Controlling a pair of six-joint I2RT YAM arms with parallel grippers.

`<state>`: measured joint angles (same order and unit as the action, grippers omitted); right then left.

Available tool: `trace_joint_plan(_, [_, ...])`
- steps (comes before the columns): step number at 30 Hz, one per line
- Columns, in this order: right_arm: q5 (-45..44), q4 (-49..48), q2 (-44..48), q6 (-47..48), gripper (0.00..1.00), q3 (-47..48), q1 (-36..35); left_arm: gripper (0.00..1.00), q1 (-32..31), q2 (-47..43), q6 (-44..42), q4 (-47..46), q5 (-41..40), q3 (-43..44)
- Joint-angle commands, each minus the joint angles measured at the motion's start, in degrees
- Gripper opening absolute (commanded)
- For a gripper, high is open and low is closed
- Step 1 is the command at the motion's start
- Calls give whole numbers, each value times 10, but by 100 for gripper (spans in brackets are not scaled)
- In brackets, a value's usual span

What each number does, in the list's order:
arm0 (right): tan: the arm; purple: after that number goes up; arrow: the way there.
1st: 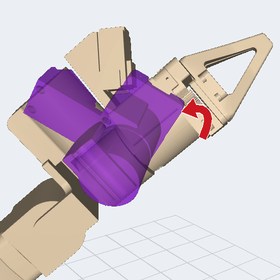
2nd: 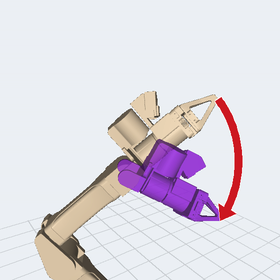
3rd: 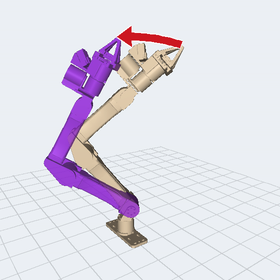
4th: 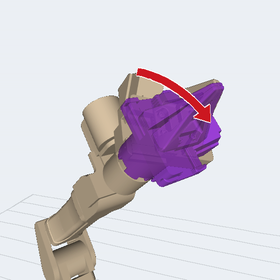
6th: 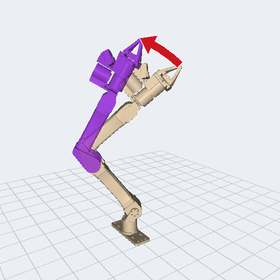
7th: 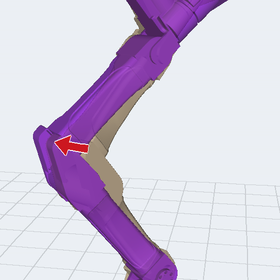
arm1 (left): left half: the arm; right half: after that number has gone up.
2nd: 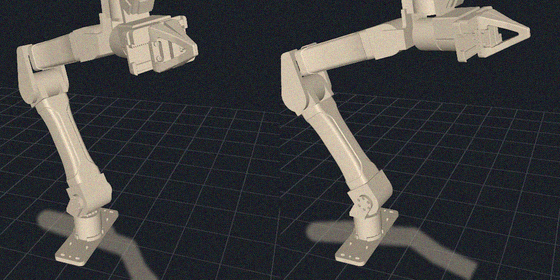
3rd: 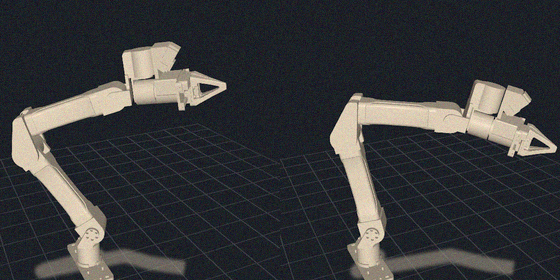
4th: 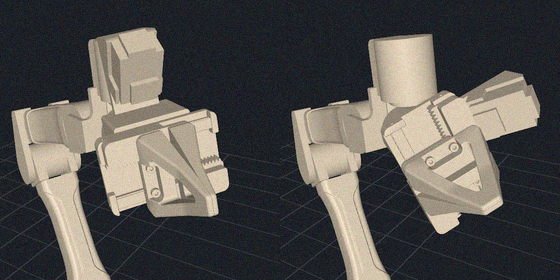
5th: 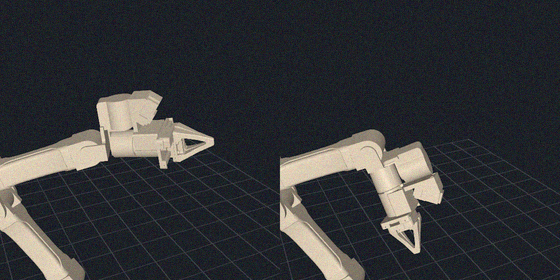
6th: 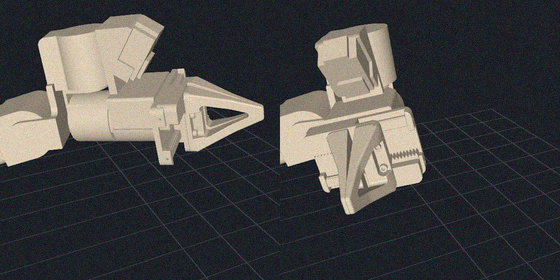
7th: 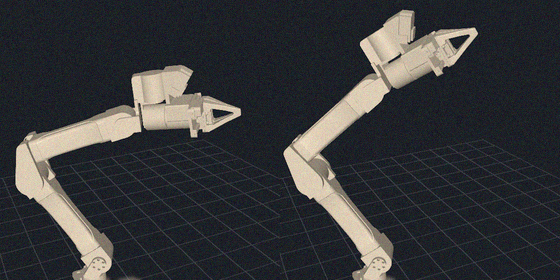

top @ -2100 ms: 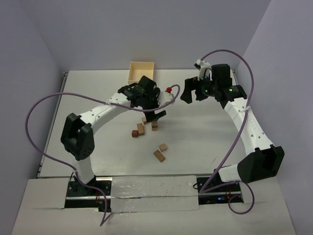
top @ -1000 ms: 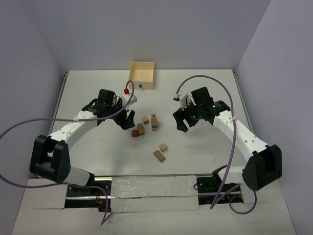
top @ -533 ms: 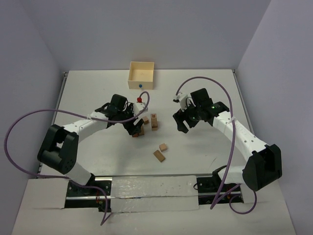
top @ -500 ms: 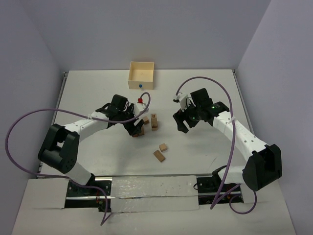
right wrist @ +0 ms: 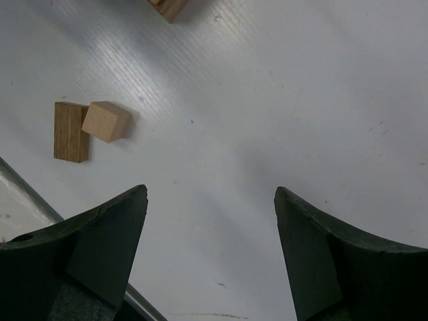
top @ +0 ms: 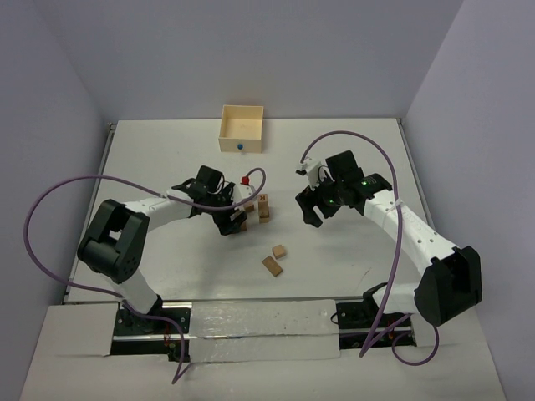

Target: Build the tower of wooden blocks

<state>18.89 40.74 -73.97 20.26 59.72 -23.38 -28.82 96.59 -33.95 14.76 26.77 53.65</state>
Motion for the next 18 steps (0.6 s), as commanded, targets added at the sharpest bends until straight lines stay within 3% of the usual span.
trace_joint_plan(1, [4, -1, 6, 7, 84, 16, -4, 86, -10, 0, -53, -25, 17, 13])
trace_joint_plan(12, [7, 7, 0, 4, 85, 29, -4, 81, -12, 3, -74, -36, 14, 7])
trace_joint_plan(18, [9, 7, -5, 0, 85, 36, -4, 70, -13, 7, -76, -33, 14, 15])
